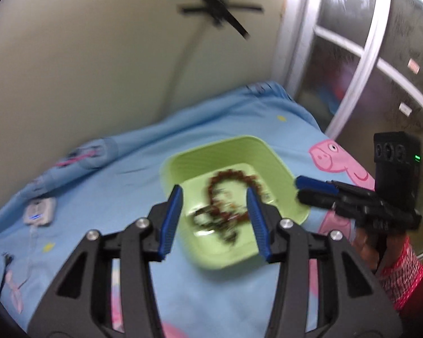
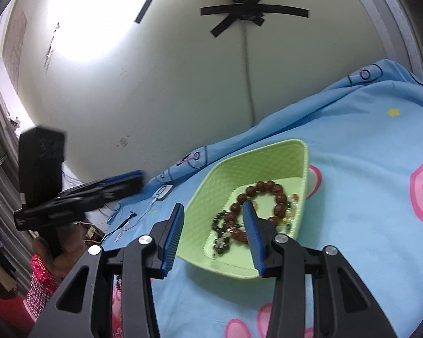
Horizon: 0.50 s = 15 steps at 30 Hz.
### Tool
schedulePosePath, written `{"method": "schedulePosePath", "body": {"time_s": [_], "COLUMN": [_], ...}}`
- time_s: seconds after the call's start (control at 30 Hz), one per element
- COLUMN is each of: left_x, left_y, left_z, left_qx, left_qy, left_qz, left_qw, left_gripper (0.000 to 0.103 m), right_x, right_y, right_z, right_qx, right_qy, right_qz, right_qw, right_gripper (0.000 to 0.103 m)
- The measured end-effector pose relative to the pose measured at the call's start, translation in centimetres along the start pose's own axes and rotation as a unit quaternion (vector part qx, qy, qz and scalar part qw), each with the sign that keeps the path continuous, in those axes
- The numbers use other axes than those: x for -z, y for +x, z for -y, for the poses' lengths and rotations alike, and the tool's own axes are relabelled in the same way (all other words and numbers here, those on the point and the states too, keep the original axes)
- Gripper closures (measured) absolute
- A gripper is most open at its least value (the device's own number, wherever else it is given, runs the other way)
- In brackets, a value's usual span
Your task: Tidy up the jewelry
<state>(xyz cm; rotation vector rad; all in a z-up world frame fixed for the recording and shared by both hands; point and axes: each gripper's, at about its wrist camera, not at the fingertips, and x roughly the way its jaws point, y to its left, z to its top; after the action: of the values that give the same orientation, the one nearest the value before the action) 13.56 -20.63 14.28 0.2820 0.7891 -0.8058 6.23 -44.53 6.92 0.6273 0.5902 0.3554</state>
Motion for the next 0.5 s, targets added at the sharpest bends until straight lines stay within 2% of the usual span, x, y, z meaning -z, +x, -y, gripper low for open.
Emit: {"method": "schedulePosePath", "body": {"time_s": [0.07,0.13,0.27,0.37,0.5], "left_x": [2.5,5.3,12.9,18.2,23.1], "left_y": [-4.2,-7.1,-10.7,-11.8,-13.1], "left_z": [-3.1,-5.5,-9.7,-11.4,-11.3], "left_qx": [-0.030,-0.060,-0.126,-0.134,-0.119], "left_qy": [-0.027,-0.057,-0.125,-0.174,-0.210], "left_qz": [0.022,0.029,0.014,0.000,0.003], "left_qw": [0.9989,0.9962,0.9841,0.9756,0.9704], "left_gripper": [0.058,0.058,0.058,0.058,0.058], "right_x": [0.1,0.7,3.2,5.7,10.1], "right_y": [0.1,0.7,3.8,6.2,8.8], "right_z": [-1.0,-2.7,-7.1,-10.2,-14.3], "right_qx": [-0.017,-0.038,-0.059,-0.071,-0.072], "right_qy": [-0.006,-0.020,-0.071,-0.110,-0.186], "right_qz": [-0.007,-0.023,-0.089,-0.140,-0.213], "right_qw": [1.000,0.999,0.992,0.981,0.957], "right_gripper": [0.079,0.079,0.079,0.079,0.079]}}
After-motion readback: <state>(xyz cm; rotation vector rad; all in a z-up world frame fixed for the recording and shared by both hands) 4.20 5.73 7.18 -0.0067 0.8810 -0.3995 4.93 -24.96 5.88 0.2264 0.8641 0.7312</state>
